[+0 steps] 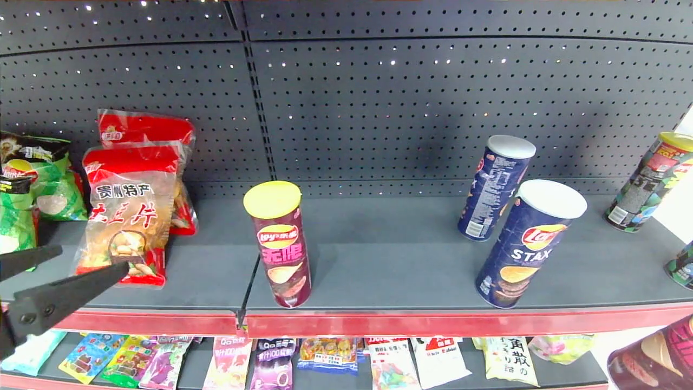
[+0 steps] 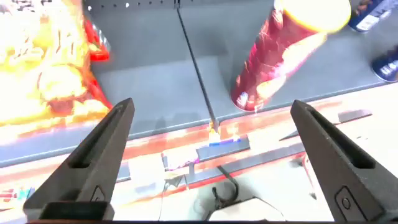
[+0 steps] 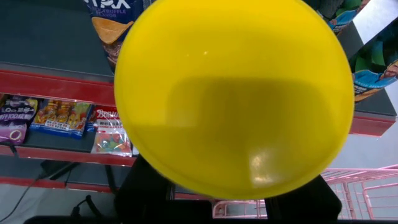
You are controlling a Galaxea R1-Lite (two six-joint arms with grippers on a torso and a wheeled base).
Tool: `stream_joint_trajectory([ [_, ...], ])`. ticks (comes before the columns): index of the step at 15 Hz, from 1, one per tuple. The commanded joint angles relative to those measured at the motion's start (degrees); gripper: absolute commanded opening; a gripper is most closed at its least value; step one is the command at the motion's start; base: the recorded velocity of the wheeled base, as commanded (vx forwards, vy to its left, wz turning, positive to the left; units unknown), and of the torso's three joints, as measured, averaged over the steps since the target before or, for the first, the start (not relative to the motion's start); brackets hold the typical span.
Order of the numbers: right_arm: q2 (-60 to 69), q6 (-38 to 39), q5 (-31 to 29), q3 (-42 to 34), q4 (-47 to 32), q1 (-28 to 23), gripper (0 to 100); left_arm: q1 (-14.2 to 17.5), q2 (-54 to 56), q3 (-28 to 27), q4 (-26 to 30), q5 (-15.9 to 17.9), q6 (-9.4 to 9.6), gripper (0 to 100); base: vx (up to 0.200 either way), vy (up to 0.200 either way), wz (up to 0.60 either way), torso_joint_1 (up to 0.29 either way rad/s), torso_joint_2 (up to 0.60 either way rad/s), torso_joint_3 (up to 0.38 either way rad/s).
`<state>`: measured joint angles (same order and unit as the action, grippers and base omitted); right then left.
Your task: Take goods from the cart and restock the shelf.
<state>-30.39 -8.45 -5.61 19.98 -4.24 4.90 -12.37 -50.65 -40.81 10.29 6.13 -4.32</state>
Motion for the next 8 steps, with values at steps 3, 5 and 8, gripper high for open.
stream_joint_trajectory([
  [3,0.33,0.10,-0.02,-0.12,-0.15,0.02,0,-0.02,8.90,5.48,0.35,-0.95,2.03,100,0.000,0.000,0.00,0.000,0.00,0.000],
  [5,0.86,0.36,-0.02,-0.56,-0.24,-0.15,0,0.07,11.10,8.21,0.26,-2.00,3.70,100,0.000,0.000,0.00,0.000,0.00,0.000],
  [8,1.48,0.36,-0.11,-0.64,-0.24,-0.15,0,-0.02,7.59,5.31,0.35,-6.22,4.58,100,0.000,0.000,0.00,0.000,0.00,0.000],
])
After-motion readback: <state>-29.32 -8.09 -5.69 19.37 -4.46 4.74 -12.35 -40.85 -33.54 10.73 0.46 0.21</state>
